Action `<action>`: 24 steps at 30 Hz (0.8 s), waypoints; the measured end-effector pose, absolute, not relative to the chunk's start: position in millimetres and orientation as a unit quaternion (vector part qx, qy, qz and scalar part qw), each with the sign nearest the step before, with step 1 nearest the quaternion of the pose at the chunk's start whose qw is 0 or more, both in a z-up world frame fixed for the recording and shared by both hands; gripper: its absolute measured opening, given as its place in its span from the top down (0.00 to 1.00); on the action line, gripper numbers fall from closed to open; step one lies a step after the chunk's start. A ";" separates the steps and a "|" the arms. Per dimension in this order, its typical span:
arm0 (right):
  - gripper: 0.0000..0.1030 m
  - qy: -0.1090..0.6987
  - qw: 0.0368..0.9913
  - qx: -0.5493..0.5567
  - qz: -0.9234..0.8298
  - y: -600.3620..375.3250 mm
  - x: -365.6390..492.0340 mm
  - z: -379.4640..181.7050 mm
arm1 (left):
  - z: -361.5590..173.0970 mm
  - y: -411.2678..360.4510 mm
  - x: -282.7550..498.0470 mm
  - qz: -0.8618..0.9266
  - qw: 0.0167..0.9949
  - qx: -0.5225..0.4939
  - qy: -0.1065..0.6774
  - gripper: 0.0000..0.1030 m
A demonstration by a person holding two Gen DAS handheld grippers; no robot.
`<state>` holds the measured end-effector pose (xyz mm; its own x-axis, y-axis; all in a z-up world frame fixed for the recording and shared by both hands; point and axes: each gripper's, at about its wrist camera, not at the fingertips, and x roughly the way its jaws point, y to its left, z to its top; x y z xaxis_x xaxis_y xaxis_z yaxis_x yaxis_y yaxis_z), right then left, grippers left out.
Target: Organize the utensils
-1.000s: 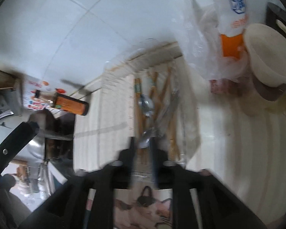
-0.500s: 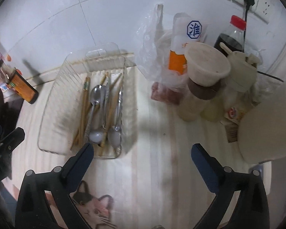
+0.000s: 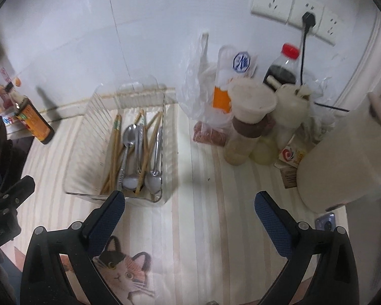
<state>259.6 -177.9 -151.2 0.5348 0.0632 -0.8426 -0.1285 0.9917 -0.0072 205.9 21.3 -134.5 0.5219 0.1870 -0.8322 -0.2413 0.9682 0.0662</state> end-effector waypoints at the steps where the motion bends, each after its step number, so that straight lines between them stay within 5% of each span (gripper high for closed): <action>1: 0.00 0.474 0.878 -0.032 0.056 -178.9 254.1 -145.4 | -128.2 20.0 200.6 0.121 0.875 -0.029 0.469 0.00; 24: 0.00 0.375 0.919 0.019 0.120 -209.0 67.6 -4.1 | -8.3 -21.6 45.3 0.046 0.912 -0.047 0.405 0.00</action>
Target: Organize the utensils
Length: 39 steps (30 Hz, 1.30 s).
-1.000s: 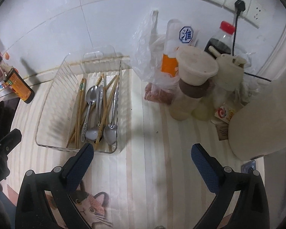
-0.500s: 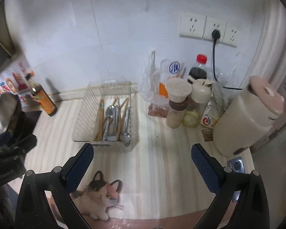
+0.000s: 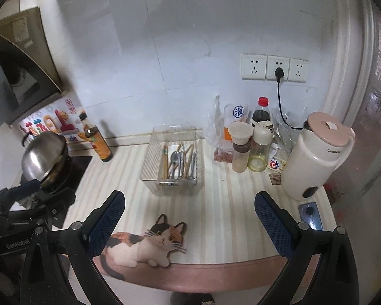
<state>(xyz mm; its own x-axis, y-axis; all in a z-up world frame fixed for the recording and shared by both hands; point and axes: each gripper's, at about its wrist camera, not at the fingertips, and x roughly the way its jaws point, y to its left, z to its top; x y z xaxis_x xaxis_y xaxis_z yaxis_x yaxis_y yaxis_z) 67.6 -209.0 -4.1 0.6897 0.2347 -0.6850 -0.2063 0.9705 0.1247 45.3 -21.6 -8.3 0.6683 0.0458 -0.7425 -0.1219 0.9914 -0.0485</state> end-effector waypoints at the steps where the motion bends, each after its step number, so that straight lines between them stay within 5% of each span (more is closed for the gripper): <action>1: 0.00 0.373 0.920 0.021 0.122 -210.3 61.5 0.2 | -4.0 -22.6 39.7 0.043 0.913 -0.049 0.402 0.00; 39: 0.00 0.377 0.906 0.018 0.189 -220.2 79.8 15.3 | 15.3 -26.4 30.3 0.090 0.915 -0.082 0.386 0.00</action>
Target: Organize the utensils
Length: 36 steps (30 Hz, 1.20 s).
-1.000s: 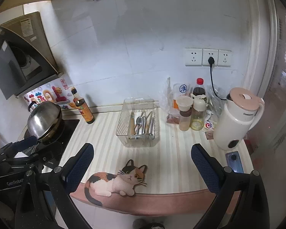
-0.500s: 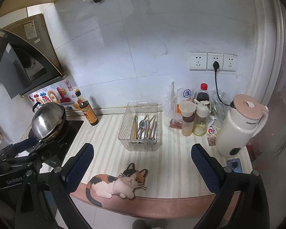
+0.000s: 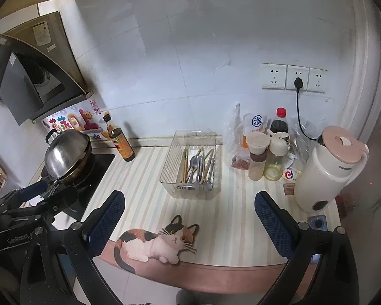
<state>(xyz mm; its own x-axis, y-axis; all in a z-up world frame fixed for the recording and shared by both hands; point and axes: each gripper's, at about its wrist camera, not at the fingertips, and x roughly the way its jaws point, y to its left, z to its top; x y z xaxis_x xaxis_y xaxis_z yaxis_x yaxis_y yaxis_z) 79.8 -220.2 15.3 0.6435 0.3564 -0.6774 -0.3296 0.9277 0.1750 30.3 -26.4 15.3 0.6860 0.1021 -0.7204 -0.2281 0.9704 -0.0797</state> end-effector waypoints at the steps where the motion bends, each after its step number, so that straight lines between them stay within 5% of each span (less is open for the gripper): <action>1: 0.00 0.378 0.906 0.018 0.188 -219.6 80.7 15.2 | 15.3 -25.8 30.2 0.091 0.914 -0.082 0.386 0.00; 36: 0.00 0.391 0.899 0.011 0.195 -213.0 83.0 6.4 | 10.6 -20.7 32.6 0.081 0.913 -0.085 0.391 0.00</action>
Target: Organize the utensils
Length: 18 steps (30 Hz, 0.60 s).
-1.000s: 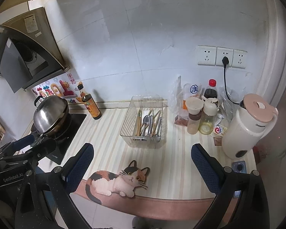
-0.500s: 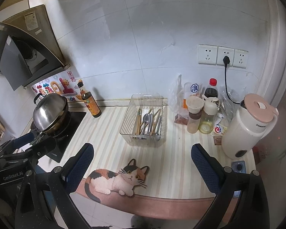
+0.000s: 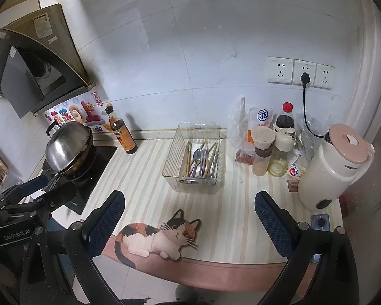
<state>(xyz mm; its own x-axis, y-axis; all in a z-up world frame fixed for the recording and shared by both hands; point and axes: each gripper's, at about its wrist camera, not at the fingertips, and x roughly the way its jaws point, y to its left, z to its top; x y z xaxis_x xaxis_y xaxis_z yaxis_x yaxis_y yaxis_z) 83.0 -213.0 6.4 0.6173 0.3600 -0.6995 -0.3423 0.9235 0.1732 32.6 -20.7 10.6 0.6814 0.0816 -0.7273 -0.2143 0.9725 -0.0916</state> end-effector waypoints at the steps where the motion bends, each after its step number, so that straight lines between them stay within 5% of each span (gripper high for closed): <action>1: 0.00 0.392 0.899 0.012 0.196 -212.9 82.9 6.3 | 10.6 -20.5 32.6 0.081 0.913 -0.085 0.391 0.00; 18: 0.00 0.397 0.895 0.010 0.205 -210.4 86.3 2.2 | 10.0 -18.4 33.2 0.082 0.912 -0.086 0.392 0.00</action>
